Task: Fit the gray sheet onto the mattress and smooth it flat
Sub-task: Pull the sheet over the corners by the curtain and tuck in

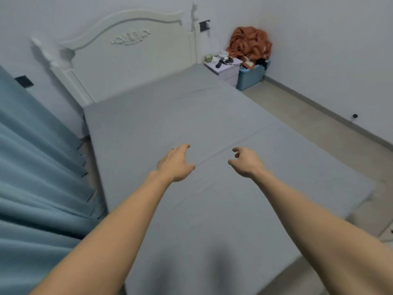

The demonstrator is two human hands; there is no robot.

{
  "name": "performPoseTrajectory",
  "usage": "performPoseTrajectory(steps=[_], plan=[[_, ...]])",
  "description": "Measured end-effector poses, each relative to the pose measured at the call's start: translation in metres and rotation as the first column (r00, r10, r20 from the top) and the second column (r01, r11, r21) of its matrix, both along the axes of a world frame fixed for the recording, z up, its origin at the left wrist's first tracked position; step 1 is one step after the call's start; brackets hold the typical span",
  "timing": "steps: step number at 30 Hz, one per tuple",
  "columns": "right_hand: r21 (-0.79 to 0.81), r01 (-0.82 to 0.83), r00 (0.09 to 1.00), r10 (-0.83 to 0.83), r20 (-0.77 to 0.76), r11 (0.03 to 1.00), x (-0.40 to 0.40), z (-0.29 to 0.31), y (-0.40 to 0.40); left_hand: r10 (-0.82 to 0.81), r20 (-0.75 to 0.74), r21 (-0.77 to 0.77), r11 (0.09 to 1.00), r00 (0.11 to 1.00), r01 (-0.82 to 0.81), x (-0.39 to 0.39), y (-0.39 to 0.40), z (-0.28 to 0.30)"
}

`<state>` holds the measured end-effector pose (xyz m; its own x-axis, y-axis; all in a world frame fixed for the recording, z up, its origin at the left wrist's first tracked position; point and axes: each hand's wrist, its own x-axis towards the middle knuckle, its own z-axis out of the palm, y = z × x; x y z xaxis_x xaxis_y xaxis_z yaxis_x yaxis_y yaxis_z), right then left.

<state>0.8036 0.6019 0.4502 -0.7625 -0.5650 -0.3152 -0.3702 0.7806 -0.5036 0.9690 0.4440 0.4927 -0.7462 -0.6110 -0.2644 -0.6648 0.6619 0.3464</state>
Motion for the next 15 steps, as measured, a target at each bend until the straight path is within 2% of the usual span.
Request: performPoseTrajectory(steps=[5, 10, 15], plan=[[-0.067, -0.04, 0.995, 0.046, 0.092, 0.997, -0.008, -0.028, -0.02, 0.119, 0.067, 0.006, 0.993, 0.991, -0.12, 0.014, -0.004, -0.011], [-0.036, -0.134, 0.976, 0.139, 0.17, 0.99, 0.016, -0.06, -0.023, 0.203, 0.141, 0.02, 0.978, 0.969, -0.207, 0.038, -0.008, -0.032], [-0.001, -0.126, 0.983, 0.125, 0.134, 0.992, 0.0, -0.057, 0.005, 0.192, 0.126, 0.086, 0.975, 0.973, -0.203, 0.021, 0.001, -0.041]])
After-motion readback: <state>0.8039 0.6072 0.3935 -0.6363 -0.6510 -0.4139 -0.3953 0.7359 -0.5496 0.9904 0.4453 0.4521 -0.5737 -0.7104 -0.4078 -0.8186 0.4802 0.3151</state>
